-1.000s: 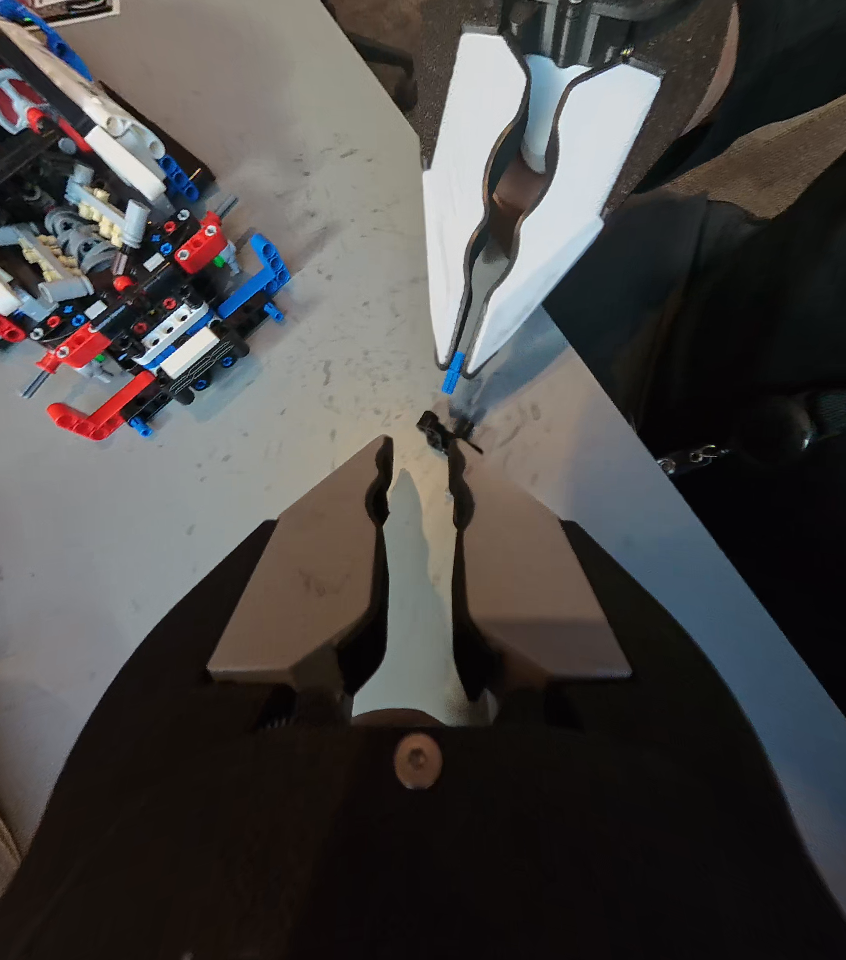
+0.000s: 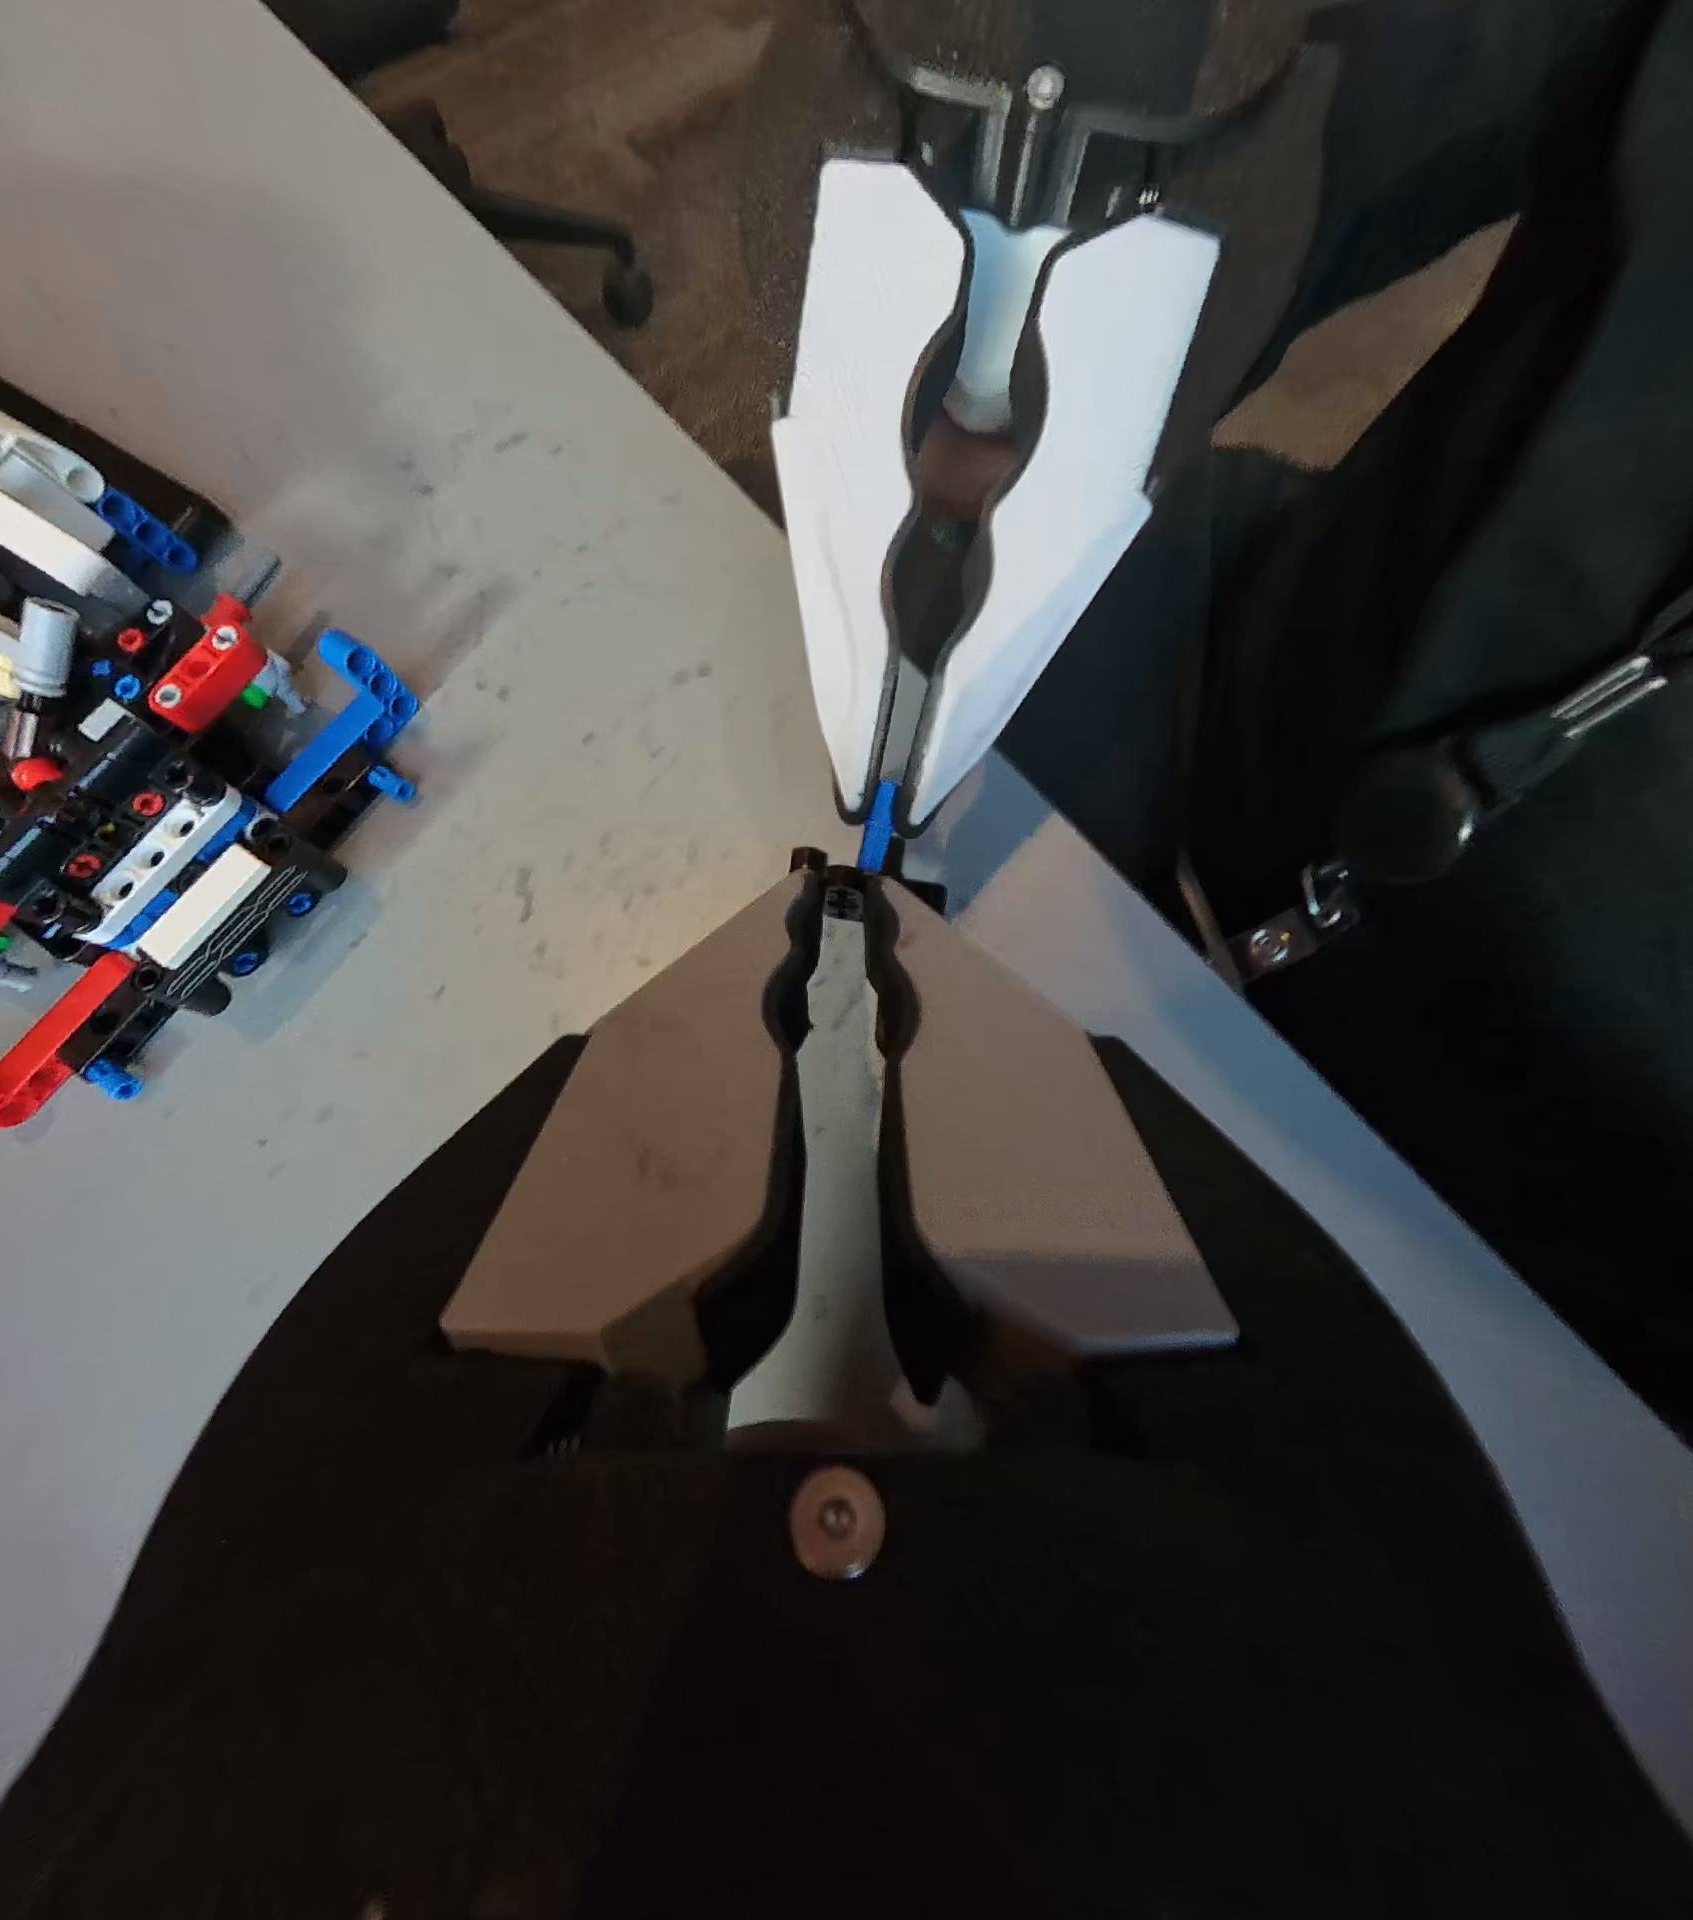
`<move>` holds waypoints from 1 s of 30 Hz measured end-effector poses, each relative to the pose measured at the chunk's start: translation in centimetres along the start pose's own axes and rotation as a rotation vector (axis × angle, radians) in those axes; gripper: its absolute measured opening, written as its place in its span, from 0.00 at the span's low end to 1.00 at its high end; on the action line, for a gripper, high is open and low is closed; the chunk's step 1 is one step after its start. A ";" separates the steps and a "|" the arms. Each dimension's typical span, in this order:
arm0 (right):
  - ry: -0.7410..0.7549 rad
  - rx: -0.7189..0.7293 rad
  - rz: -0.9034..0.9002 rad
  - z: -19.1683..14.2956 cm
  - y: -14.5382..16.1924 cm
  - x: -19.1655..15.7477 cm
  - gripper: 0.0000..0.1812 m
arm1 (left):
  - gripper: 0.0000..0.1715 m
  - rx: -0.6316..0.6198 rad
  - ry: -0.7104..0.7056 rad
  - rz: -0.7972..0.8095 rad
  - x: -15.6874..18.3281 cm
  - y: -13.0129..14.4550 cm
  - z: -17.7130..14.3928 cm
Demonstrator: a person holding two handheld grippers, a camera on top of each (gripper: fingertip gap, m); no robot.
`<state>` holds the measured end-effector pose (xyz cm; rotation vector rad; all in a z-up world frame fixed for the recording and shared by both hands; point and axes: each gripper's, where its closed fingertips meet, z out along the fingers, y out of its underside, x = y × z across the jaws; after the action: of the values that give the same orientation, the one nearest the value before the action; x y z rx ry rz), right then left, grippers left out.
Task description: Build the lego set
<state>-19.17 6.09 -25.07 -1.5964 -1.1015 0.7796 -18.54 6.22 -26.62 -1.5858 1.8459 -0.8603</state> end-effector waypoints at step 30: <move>0.007 0.104 -0.122 -0.8 1.8 -1.7 0.02 | 0.03 -0.009 0.131 -0.056 2.6 0.5 1.5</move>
<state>-18.58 4.06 -26.58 -1.4299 -1.1247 0.7377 -18.15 3.56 -27.95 -1.6280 1.9046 -1.0041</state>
